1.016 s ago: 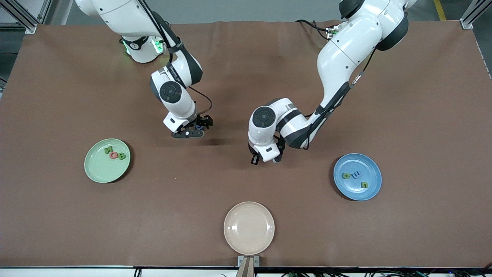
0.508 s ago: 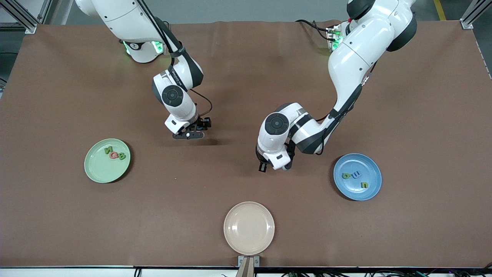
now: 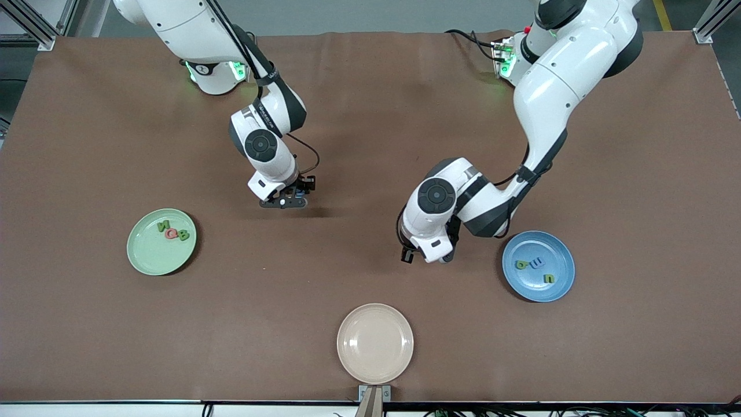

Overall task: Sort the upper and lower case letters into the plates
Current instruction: 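Grasp the blue G with the right gripper while the left gripper carries x, then drop the x on the blue plate while the right gripper drops G on green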

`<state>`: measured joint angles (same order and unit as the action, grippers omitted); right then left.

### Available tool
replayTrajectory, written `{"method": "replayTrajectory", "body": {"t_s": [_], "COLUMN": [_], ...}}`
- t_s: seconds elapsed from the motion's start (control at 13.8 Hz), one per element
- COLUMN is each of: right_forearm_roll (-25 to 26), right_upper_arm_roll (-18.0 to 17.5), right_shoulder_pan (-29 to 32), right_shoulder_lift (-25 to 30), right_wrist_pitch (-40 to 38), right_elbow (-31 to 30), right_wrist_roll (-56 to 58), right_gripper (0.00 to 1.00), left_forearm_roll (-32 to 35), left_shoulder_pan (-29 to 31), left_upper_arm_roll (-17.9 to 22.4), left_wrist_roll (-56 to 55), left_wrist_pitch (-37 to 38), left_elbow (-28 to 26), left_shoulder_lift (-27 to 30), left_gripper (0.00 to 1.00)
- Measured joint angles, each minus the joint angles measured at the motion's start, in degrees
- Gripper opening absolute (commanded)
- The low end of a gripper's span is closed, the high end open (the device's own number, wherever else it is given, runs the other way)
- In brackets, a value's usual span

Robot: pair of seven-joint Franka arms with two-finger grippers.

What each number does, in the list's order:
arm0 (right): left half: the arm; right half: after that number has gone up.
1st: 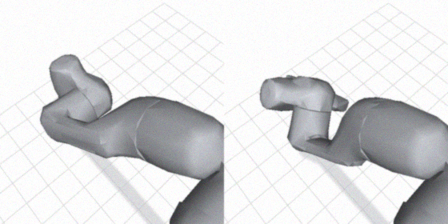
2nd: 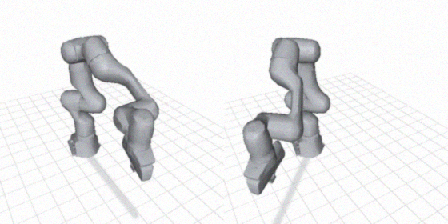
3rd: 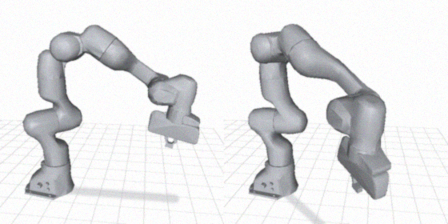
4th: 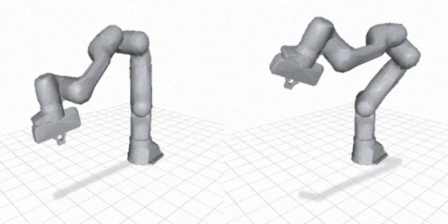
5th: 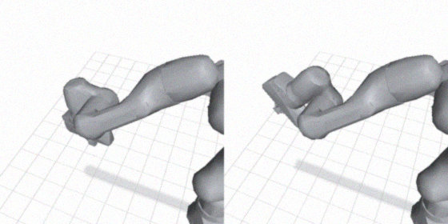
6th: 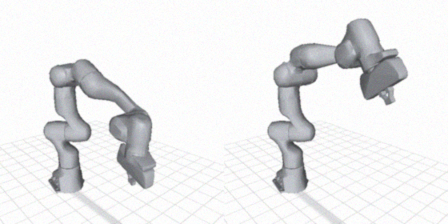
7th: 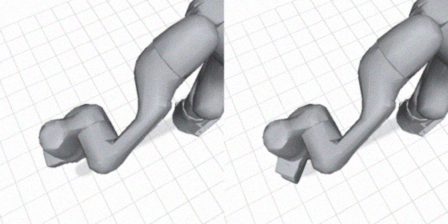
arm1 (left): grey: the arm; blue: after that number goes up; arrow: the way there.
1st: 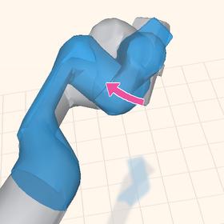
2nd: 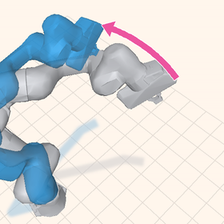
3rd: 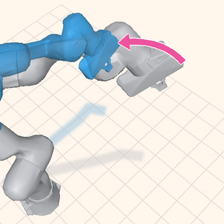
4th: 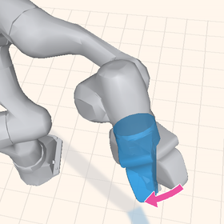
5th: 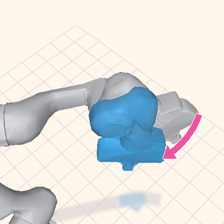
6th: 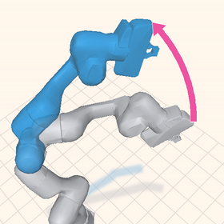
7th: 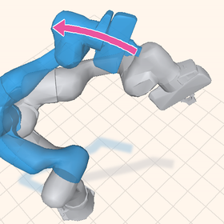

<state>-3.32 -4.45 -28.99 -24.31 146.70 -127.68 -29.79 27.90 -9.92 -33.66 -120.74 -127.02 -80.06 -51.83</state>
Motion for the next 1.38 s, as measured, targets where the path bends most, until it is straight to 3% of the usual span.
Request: {"method": "replayTrajectory", "body": {"t_s": [0.29,0.8,1.23,1.38], "right_forearm_roll": [-0.01,-0.02,-0.02,-0.01], "right_upper_arm_roll": [0.00,0.00,0.59,1.38], "right_shoulder_pan": [0.00,-0.01,0.13,2.08], "right_shoulder_lift": [0.04,0.26,0.34,1.47], "right_wrist_pitch": [0.03,0.41,-0.60,-6.35], "right_elbow": [0.04,0.15,1.68,4.66], "right_wrist_roll": [-0.06,-0.15,-0.14,0.87], "right_gripper": [0.51,0.19,0.18,0.18], "left_forearm_roll": [0.05,0.08,0.08,0.08], "left_shoulder_pan": [0.44,7.75,15.30,18.48], "left_upper_arm_roll": [-0.02,-0.41,-0.74,-0.78], "left_wrist_roll": [6.16,22.59,39.15,45.00], "left_wrist_pitch": [3.84,10.62,17.73,19.31], "left_elbow": [-0.01,0.14,0.12,0.08], "left_shoulder_lift": [0.01,2.13,3.93,3.94], "left_gripper": [0.00,0.00,0.01,0.05]}}
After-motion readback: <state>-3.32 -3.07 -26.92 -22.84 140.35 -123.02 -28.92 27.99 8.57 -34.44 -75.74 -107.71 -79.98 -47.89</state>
